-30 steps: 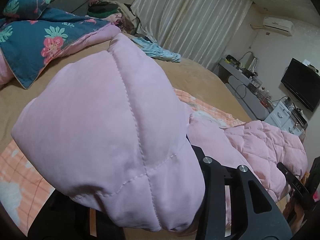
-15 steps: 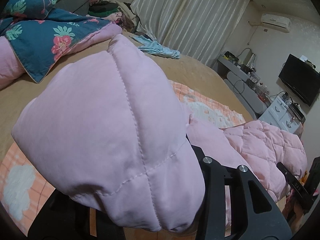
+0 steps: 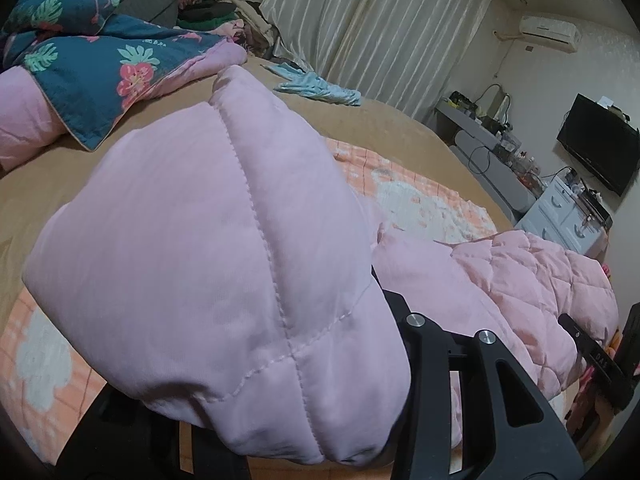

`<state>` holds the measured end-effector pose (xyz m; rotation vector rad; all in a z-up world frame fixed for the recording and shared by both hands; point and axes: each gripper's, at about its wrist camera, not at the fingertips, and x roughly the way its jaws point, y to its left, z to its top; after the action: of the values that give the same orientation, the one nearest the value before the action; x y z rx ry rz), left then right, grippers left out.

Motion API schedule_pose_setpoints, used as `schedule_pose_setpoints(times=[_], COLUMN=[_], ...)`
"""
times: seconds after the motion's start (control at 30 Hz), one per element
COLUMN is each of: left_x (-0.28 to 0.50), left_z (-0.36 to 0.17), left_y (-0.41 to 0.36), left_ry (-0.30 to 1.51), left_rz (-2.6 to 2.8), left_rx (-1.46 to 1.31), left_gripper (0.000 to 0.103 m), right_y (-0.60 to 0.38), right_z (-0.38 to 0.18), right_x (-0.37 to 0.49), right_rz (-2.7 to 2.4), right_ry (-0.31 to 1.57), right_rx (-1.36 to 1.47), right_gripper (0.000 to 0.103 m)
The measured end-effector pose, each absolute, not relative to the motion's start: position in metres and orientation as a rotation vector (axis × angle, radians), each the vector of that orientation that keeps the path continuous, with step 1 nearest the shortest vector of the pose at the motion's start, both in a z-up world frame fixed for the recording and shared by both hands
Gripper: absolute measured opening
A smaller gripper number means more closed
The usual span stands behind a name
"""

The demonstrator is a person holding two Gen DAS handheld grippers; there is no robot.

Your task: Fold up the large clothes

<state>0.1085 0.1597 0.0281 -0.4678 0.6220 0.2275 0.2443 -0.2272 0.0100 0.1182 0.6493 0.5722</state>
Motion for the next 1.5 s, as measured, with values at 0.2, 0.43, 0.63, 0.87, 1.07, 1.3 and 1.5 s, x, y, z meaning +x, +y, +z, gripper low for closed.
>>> schedule_pose_setpoints(times=[0.2, 0.43, 0.63, 0.87, 1.07, 1.3, 1.5], left_x=[0.102, 0.096, 0.090, 0.085, 0.082, 0.081, 0.080], left_z=[0.022, 0.008, -0.006, -0.018, -0.030, -0.038, -0.039], left_y=[0.159, 0.158, 0.160, 0.159, 0.158, 0.157, 0.156], left_ry=[0.640, 0.668, 0.690, 0.708, 0.723, 0.728, 0.733], left_rz=[0.233, 0.244, 0.254, 0.266, 0.278, 0.285, 0.283], left_rx=[-0.459, -0.447, -0.451, -0.446, -0.439, -0.450, -0.456], left_gripper=[0.032, 0.033, 0.035, 0.037, 0.040, 0.043, 0.044], right_y=[-0.231, -0.240, -0.243, -0.250, -0.256, -0.260, -0.264], right_z=[0.002, -0.015, -0.028, -0.046, -0.067, -0.080, -0.085], right_x=[0.238, 0.232, 0.229, 0.230, 0.239, 0.242, 0.243], right_rz=[0.560, 0.539, 0.526, 0.506, 0.472, 0.458, 0.440], right_ry=[0.670, 0.698, 0.721, 0.770, 0.846, 0.875, 0.893], right_rx=[0.139, 0.189, 0.228, 0.283, 0.348, 0.390, 0.420], right_gripper=[0.030, 0.030, 0.031, 0.034, 0.039, 0.048, 0.061])
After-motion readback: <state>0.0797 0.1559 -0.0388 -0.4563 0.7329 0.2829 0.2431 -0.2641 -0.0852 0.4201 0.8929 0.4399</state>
